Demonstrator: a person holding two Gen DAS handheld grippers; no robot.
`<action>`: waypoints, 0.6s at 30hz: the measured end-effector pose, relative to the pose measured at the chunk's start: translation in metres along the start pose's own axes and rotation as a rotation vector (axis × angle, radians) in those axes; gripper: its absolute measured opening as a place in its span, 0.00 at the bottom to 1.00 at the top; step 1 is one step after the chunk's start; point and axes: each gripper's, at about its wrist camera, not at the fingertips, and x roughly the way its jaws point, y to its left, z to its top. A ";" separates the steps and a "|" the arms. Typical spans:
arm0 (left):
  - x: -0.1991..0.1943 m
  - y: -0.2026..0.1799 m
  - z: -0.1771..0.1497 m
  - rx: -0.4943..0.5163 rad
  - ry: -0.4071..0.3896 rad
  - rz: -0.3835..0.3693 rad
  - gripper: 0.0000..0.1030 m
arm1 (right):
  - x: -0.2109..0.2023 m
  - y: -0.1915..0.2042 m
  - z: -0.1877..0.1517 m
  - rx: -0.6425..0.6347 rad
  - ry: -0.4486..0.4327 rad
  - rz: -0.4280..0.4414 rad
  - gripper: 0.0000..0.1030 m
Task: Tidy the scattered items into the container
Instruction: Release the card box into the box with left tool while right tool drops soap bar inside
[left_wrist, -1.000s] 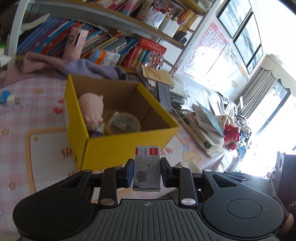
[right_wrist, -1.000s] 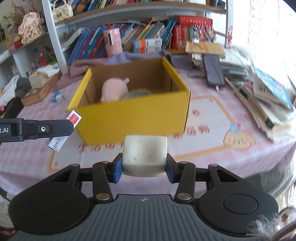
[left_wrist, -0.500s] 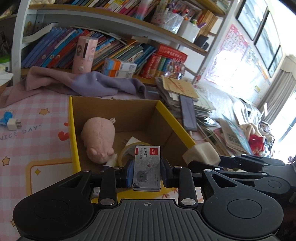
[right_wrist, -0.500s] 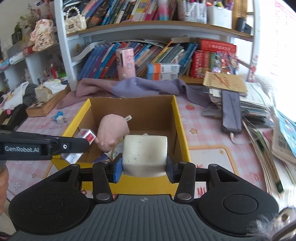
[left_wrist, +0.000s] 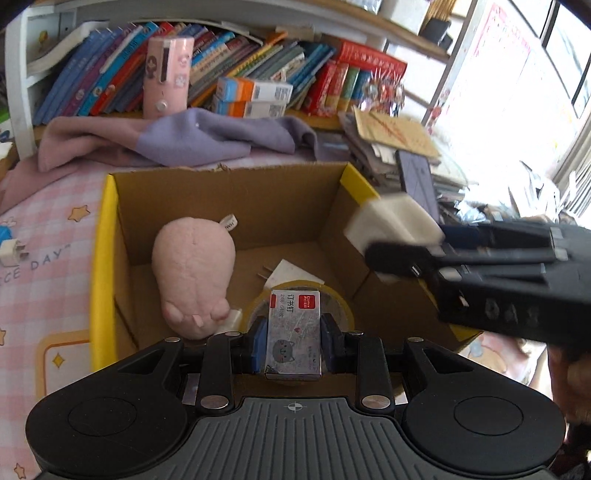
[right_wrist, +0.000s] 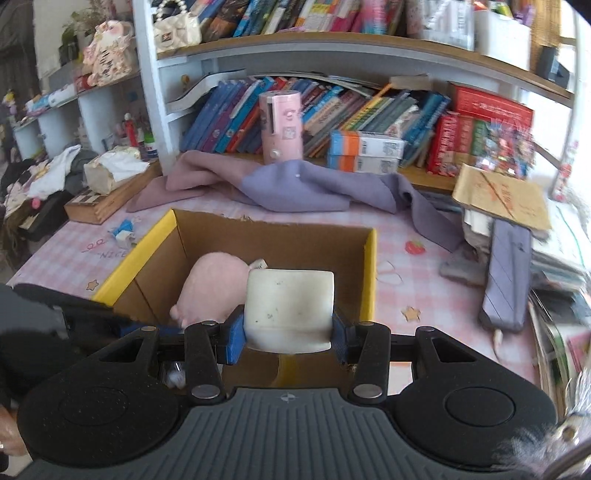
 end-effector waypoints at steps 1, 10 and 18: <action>0.003 -0.002 0.000 0.008 0.008 0.003 0.28 | 0.007 -0.001 0.005 -0.018 0.007 0.015 0.42; 0.025 -0.009 0.003 0.013 0.072 0.034 0.28 | 0.067 0.004 0.034 -0.097 0.097 0.096 0.43; 0.012 -0.008 0.010 0.015 -0.011 0.043 0.62 | 0.071 0.006 0.039 -0.103 0.026 0.098 0.53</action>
